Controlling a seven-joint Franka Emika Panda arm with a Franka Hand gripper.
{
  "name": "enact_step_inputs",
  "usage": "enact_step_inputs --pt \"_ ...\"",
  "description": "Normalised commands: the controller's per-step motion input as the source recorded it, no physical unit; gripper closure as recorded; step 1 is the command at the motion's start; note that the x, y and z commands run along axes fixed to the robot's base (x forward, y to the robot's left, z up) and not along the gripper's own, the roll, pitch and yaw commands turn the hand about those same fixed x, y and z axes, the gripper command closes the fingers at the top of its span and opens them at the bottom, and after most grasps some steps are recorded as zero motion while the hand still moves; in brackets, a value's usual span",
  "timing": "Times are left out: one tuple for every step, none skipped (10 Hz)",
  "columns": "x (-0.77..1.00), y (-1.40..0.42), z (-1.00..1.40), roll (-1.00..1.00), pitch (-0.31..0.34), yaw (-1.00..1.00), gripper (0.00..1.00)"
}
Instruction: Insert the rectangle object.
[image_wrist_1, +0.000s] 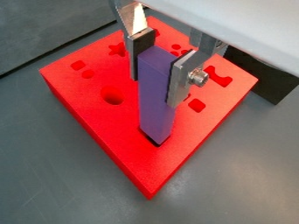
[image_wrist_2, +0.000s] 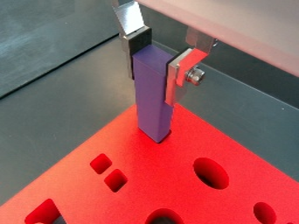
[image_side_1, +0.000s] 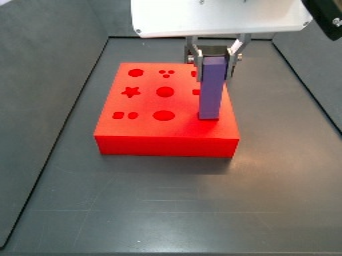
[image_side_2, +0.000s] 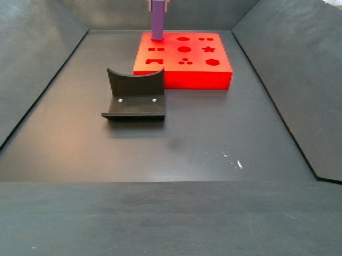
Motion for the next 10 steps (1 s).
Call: enact_step_inputs --pt "0.05 0.0 -0.22 0.0 -0.017 0.0 1.0" --pt "-0.09 0.0 -0.22 0.0 -0.006 0.0 1.0" --pt "-0.18 -0.05 -0.23 0.0 0.0 0.0 1.0" --pt "-0.04 -0.02 -0.3 0.0 -0.021 0.0 1.0" --pt "0.0 -0.03 -0.55 0.0 -0.083 0.0 1.0" --pt "0.1 -0.03 -0.69 0.04 -0.067 0.0 1.0" --pt "0.08 -0.08 -0.79 0.03 -0.076 0.0 1.0" --pt "0.11 -0.13 -0.82 0.04 -0.064 0.0 1.0" --pt "0.14 -0.1 -0.75 0.04 -0.047 0.0 1.0" --pt "0.07 -0.07 -0.59 0.02 -0.05 -0.1 1.0"
